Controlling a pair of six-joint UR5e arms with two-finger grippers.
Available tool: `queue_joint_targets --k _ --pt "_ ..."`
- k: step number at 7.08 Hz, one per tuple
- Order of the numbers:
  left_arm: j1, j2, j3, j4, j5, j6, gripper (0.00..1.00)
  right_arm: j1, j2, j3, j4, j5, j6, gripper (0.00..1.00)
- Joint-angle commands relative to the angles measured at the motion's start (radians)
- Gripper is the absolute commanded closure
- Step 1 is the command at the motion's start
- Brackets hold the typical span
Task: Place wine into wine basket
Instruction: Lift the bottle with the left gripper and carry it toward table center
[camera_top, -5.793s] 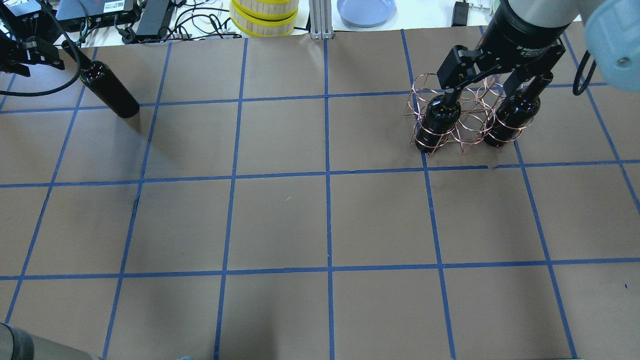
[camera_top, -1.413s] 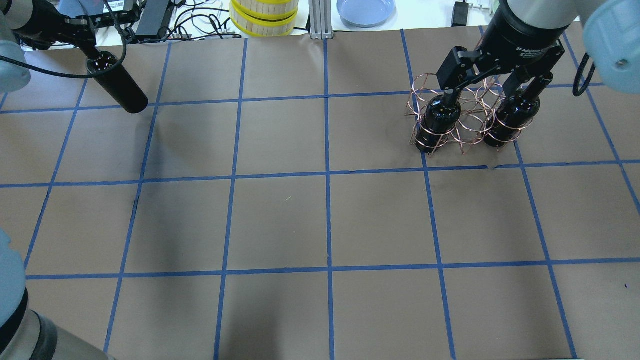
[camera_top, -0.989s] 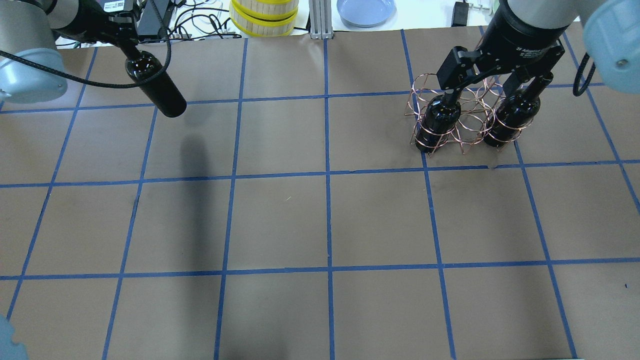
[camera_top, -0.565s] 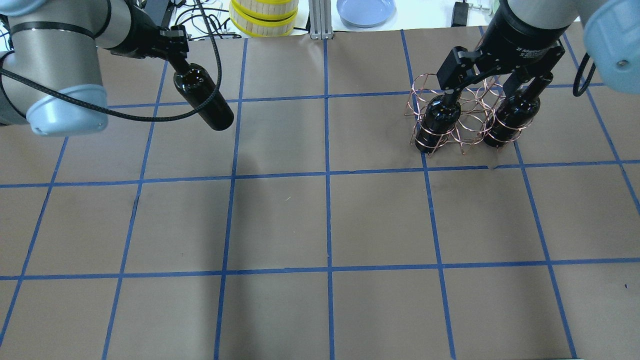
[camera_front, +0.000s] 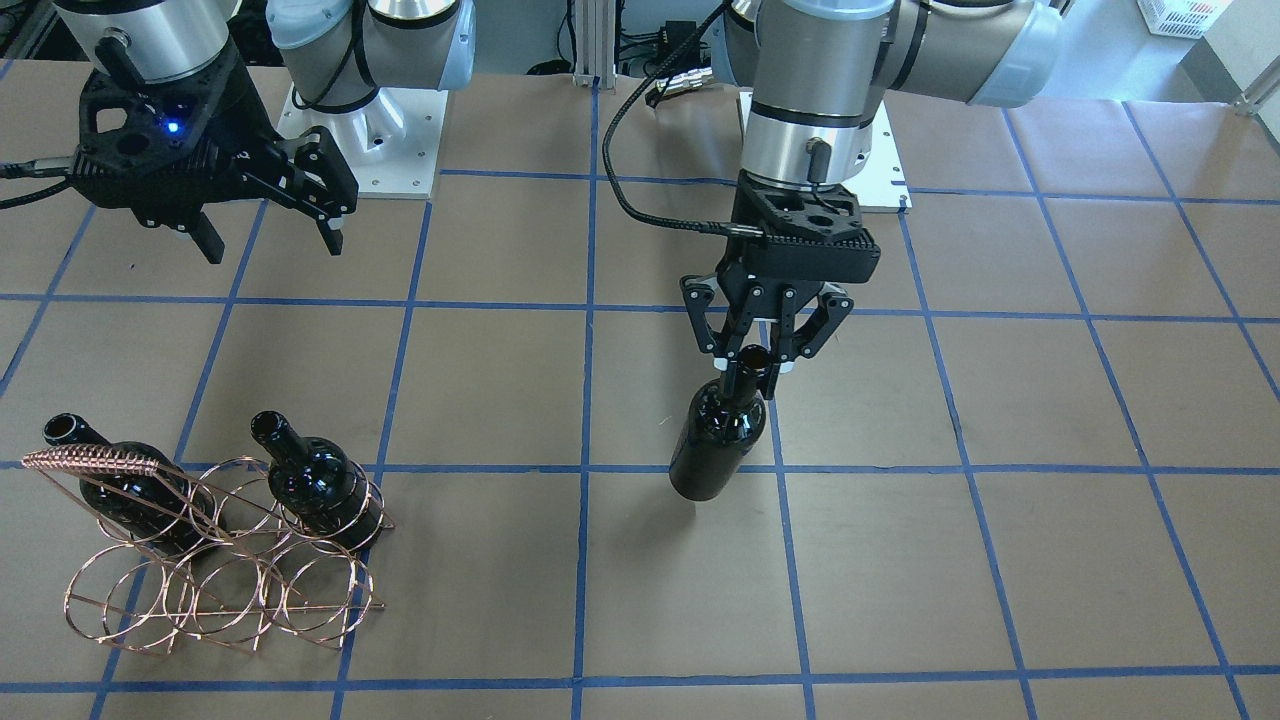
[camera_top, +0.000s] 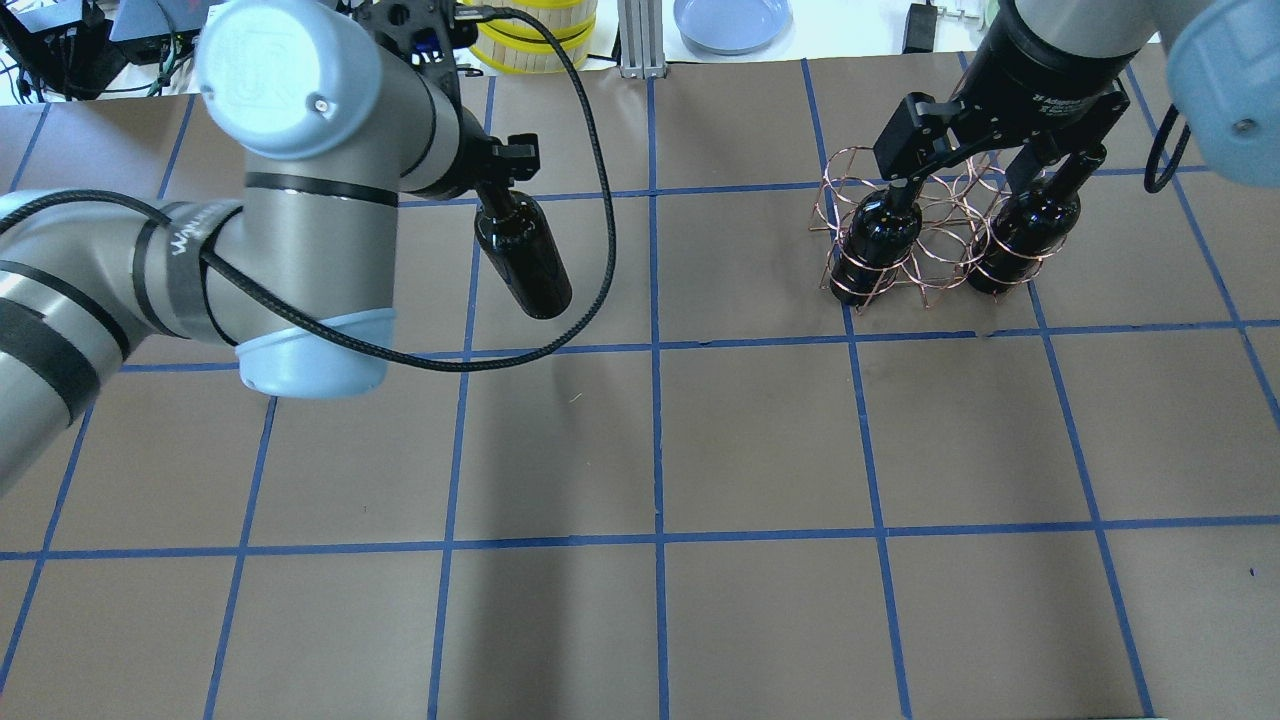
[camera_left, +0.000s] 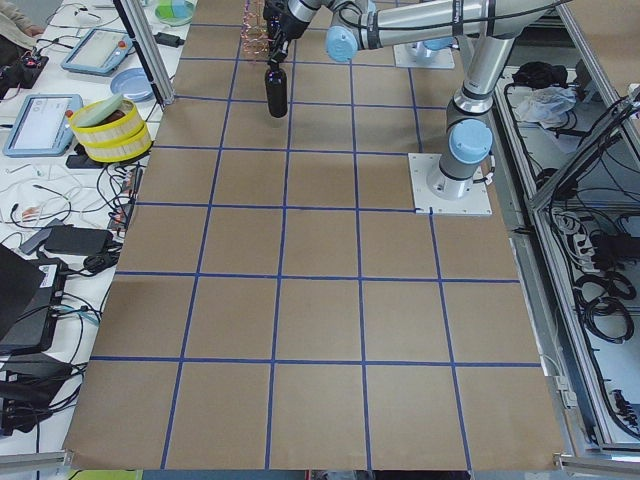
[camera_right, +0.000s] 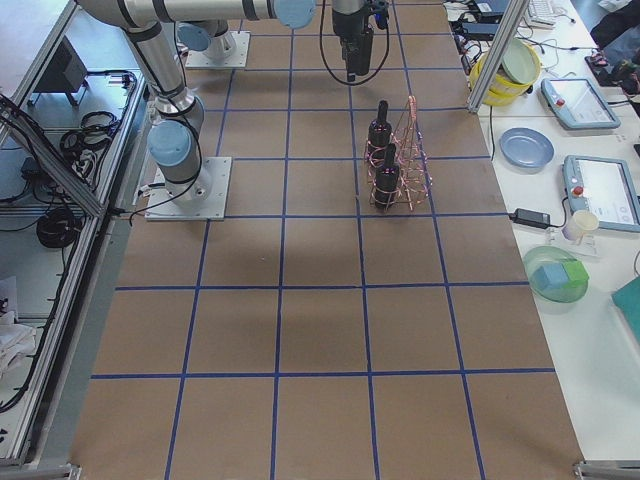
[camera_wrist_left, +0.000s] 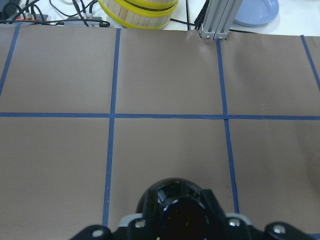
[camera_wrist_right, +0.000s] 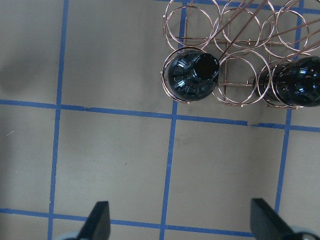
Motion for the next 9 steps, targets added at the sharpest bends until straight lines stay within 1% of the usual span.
queue_joint_targets --k 1,3,6,9 --pt "-0.031 -0.015 -0.039 0.031 0.026 -0.022 1.00 0.000 0.000 0.000 0.000 0.000 0.000 0.00" --pt "-0.045 -0.026 -0.039 0.031 0.020 -0.087 1.00 0.000 0.000 0.002 0.000 0.000 0.000 0.00" --pt "-0.083 -0.040 -0.039 0.031 0.029 -0.099 1.00 0.000 -0.002 0.002 0.000 0.000 0.000 0.00" --pt "-0.088 -0.044 -0.041 0.031 0.034 -0.113 1.00 0.000 -0.009 0.005 0.005 0.000 -0.003 0.00"
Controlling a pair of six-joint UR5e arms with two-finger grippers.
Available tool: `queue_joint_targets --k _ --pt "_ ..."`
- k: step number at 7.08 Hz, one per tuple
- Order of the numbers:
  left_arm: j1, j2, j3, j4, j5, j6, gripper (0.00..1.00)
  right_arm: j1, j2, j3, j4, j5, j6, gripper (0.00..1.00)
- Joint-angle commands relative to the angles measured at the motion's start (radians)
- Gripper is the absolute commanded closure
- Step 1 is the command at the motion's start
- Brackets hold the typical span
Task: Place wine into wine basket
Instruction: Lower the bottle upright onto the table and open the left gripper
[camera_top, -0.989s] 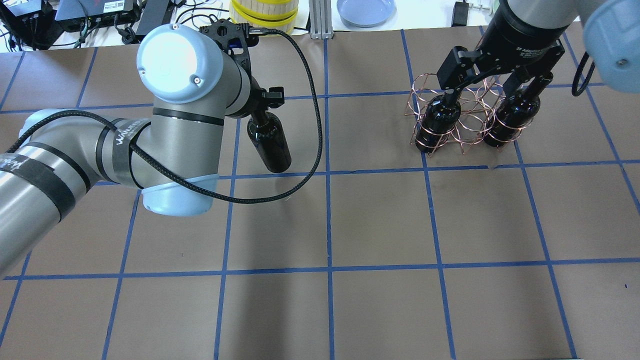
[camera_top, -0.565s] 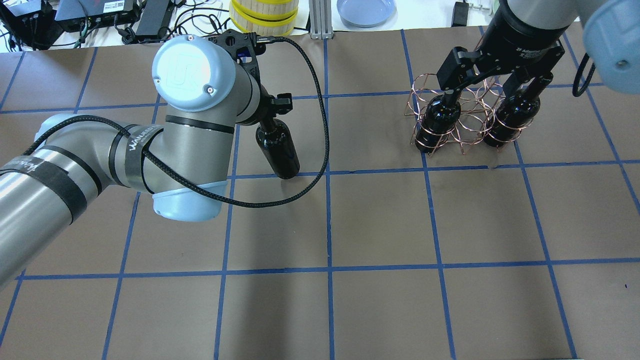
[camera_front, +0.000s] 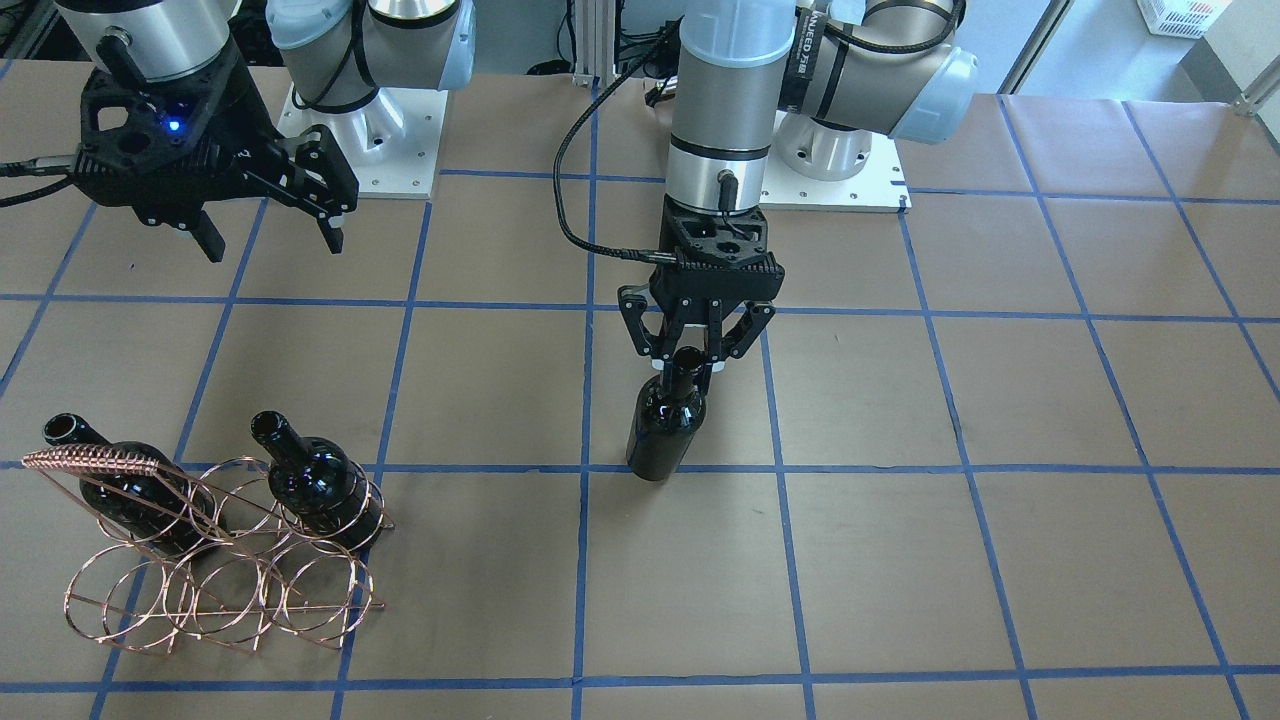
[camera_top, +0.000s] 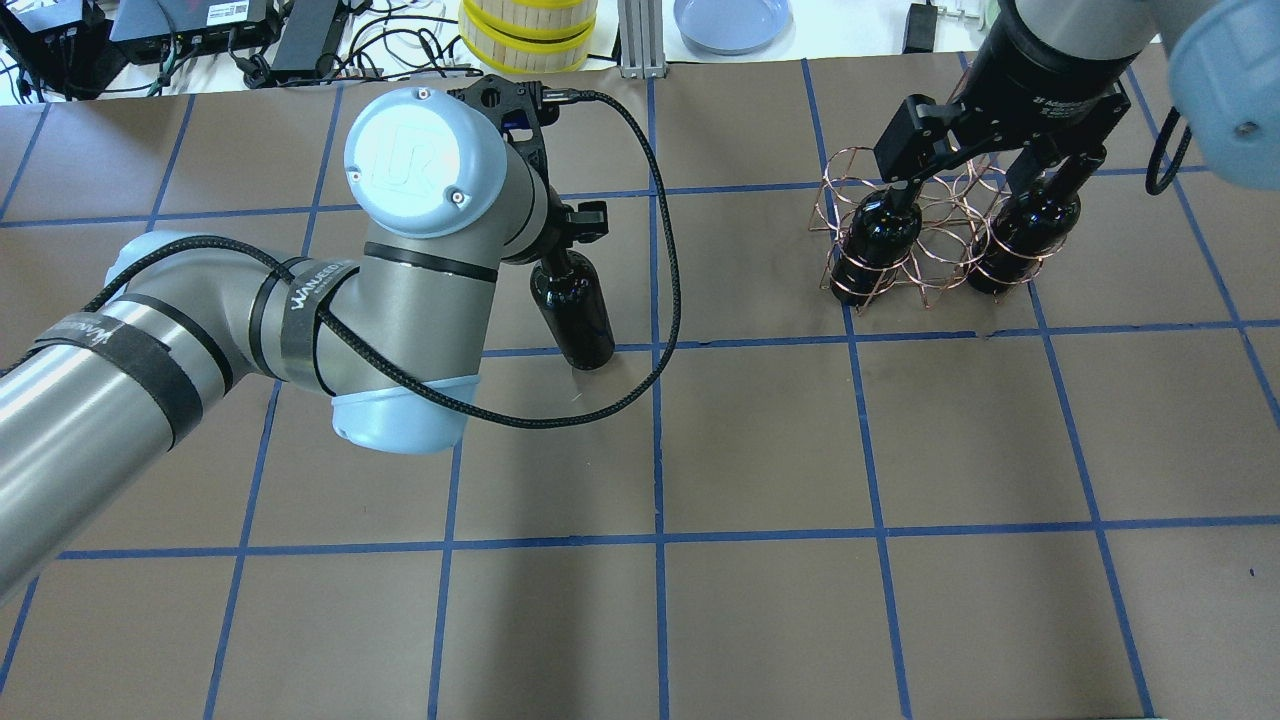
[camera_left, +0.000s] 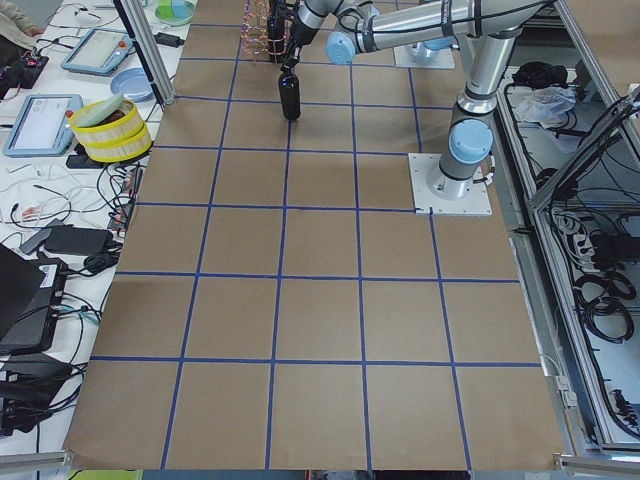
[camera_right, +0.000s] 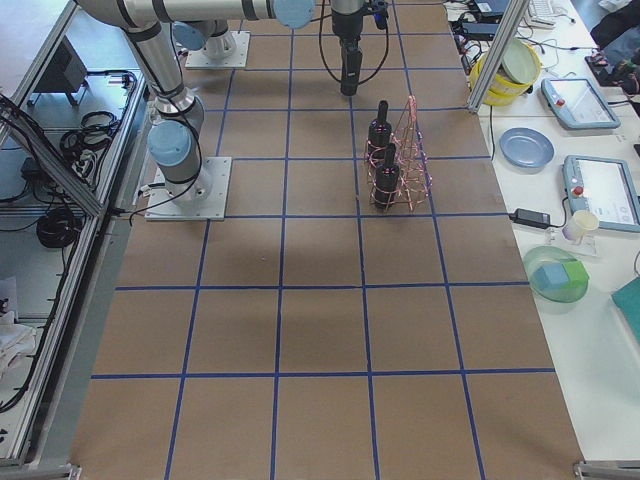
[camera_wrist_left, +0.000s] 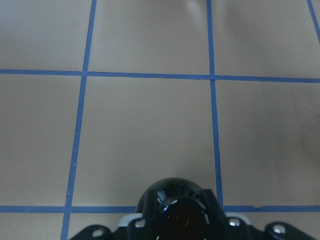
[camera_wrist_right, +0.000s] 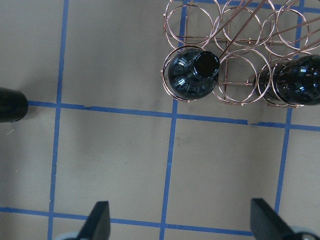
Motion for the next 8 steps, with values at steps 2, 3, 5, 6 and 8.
queue_joint_targets --k 2,3,5,6,8 --pt "-0.003 -0.003 -0.002 -0.003 0.004 -0.007 1.00 0.000 -0.008 0.003 0.012 -0.002 -0.014 0.00" --pt "-0.003 -0.010 -0.003 -0.003 0.044 -0.002 1.00 0.000 -0.009 0.003 0.012 -0.002 -0.015 0.00" --pt "-0.004 -0.009 -0.005 -0.002 0.049 0.001 1.00 0.000 -0.017 0.009 0.021 -0.014 -0.017 0.00" --pt "-0.004 -0.010 -0.005 -0.002 0.046 -0.005 1.00 0.000 -0.020 0.013 0.022 -0.017 -0.019 0.00" --pt "-0.004 -0.012 -0.006 -0.003 0.047 -0.010 1.00 0.000 -0.014 0.019 0.024 -0.015 -0.017 0.00"
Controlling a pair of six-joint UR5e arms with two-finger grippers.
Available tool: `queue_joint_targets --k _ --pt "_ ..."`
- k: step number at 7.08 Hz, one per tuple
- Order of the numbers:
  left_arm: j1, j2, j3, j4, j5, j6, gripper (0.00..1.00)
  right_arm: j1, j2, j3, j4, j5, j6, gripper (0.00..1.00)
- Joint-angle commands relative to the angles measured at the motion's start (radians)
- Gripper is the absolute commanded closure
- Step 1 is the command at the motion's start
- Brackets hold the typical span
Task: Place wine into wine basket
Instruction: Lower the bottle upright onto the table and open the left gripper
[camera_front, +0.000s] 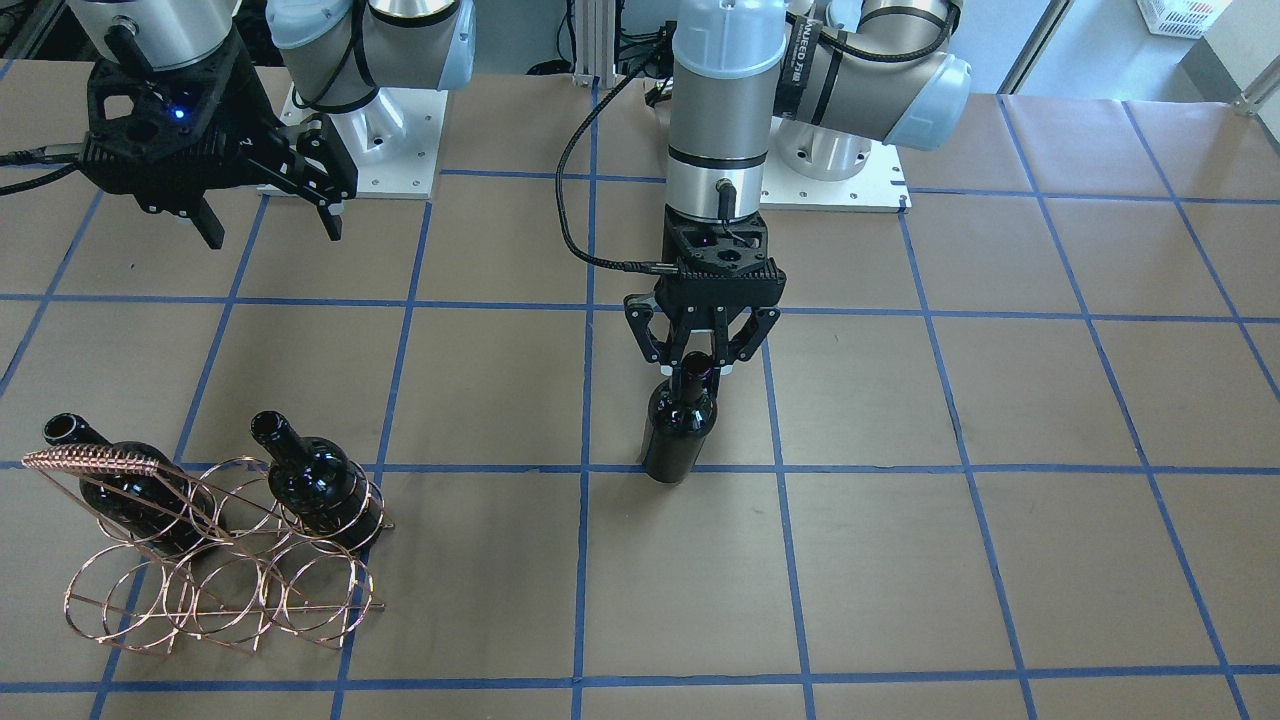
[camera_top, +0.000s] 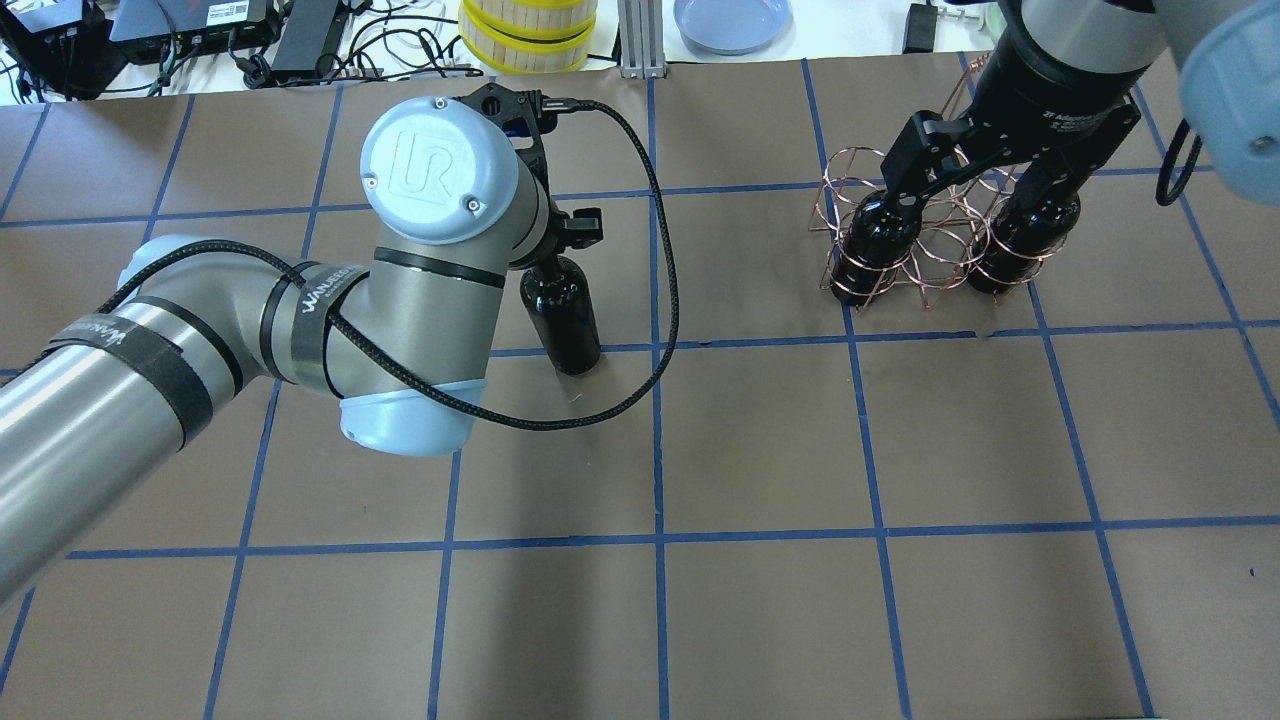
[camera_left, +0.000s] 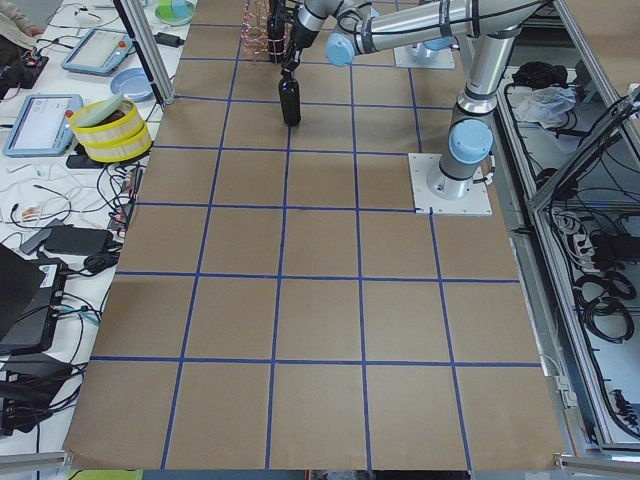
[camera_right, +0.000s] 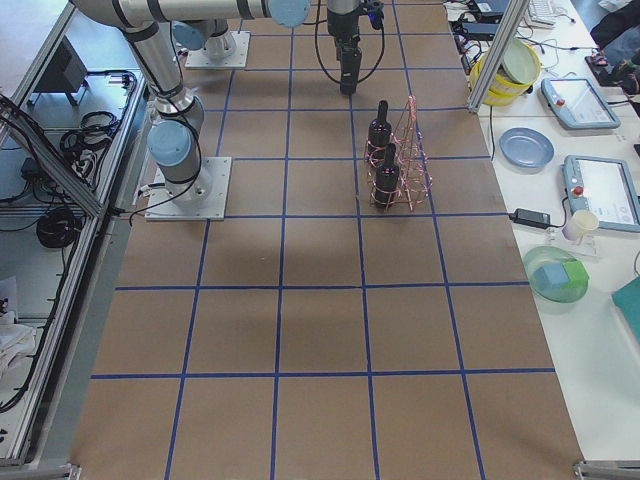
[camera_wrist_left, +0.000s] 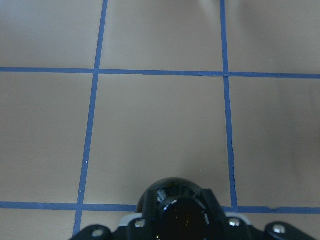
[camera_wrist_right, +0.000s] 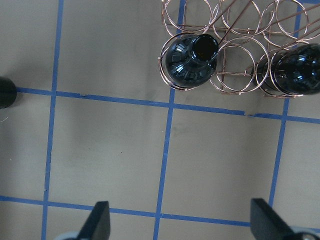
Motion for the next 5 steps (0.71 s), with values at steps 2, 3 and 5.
queue_joint_targets --k 2,3,5 --pt "0.000 -0.001 0.000 -0.004 0.000 -0.002 1.00 -0.003 0.008 0.000 -0.004 0.013 0.000 0.00" --pt "0.000 -0.003 -0.002 -0.007 0.000 0.001 1.00 -0.003 0.006 -0.002 -0.003 0.008 0.000 0.00" --pt "0.000 -0.003 -0.002 -0.008 0.001 -0.001 1.00 -0.005 0.000 -0.005 -0.006 -0.001 0.001 0.00"
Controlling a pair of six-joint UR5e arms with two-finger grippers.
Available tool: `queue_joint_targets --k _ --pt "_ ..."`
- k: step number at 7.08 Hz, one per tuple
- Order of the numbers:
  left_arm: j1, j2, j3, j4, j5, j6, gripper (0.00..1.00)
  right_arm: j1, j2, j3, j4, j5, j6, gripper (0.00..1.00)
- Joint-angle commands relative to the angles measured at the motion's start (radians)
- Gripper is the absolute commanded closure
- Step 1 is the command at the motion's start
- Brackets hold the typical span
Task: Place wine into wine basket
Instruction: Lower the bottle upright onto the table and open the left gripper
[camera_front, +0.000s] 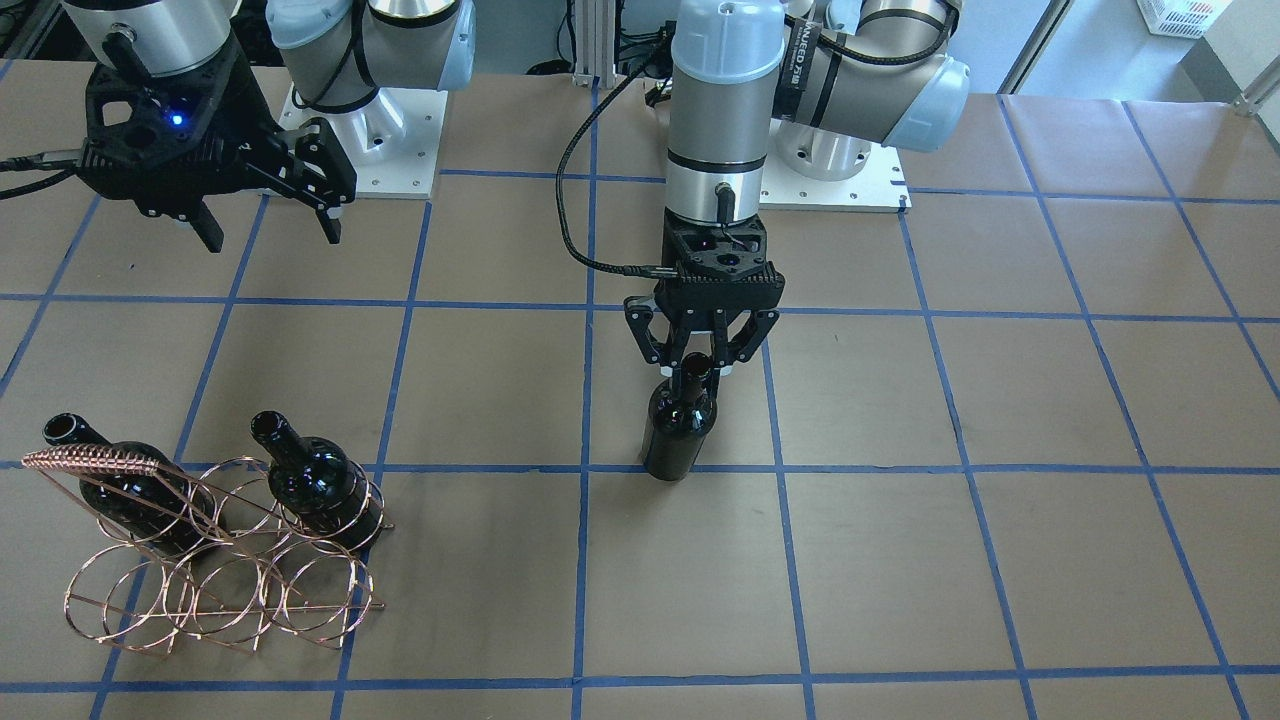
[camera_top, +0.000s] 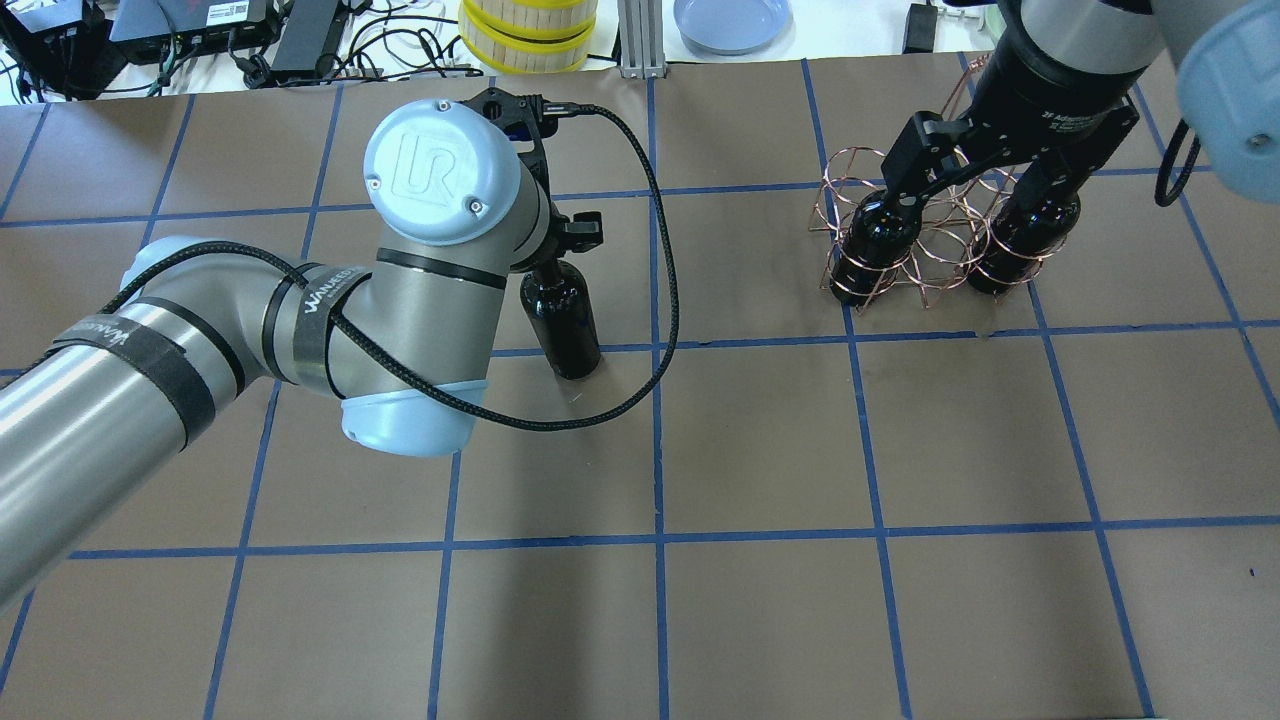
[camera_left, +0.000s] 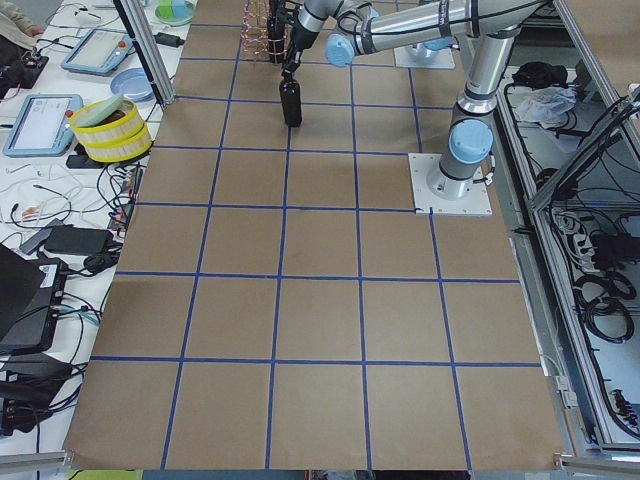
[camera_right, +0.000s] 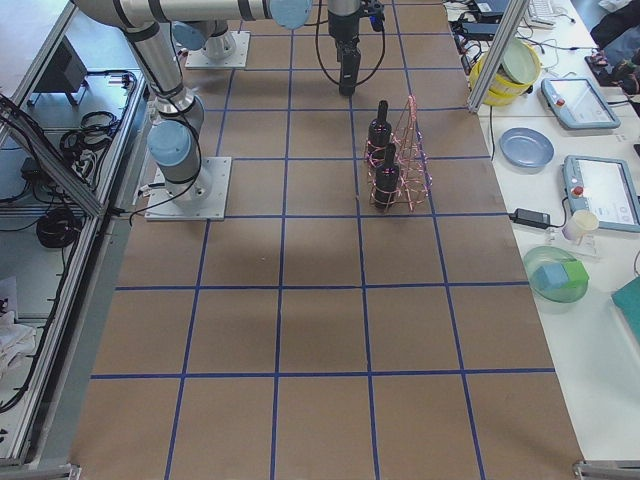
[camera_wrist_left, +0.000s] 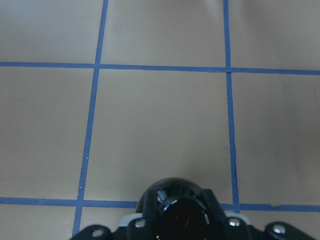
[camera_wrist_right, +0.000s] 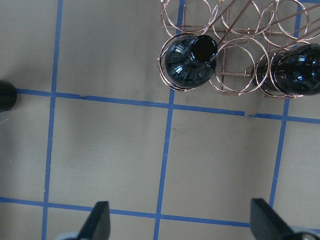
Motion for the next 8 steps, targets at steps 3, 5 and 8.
queue_joint_targets --k 3,5,8 --pt "0.002 -0.005 0.000 -0.018 0.000 -0.002 1.00 0.001 -0.002 0.000 -0.006 -0.005 0.017 0.00" --pt "0.000 -0.005 0.000 -0.020 0.002 -0.003 0.40 0.001 0.004 -0.009 -0.018 0.001 0.054 0.00" --pt "0.005 0.000 0.012 -0.060 0.000 -0.003 0.00 0.080 0.062 -0.074 -0.017 -0.005 0.209 0.00"
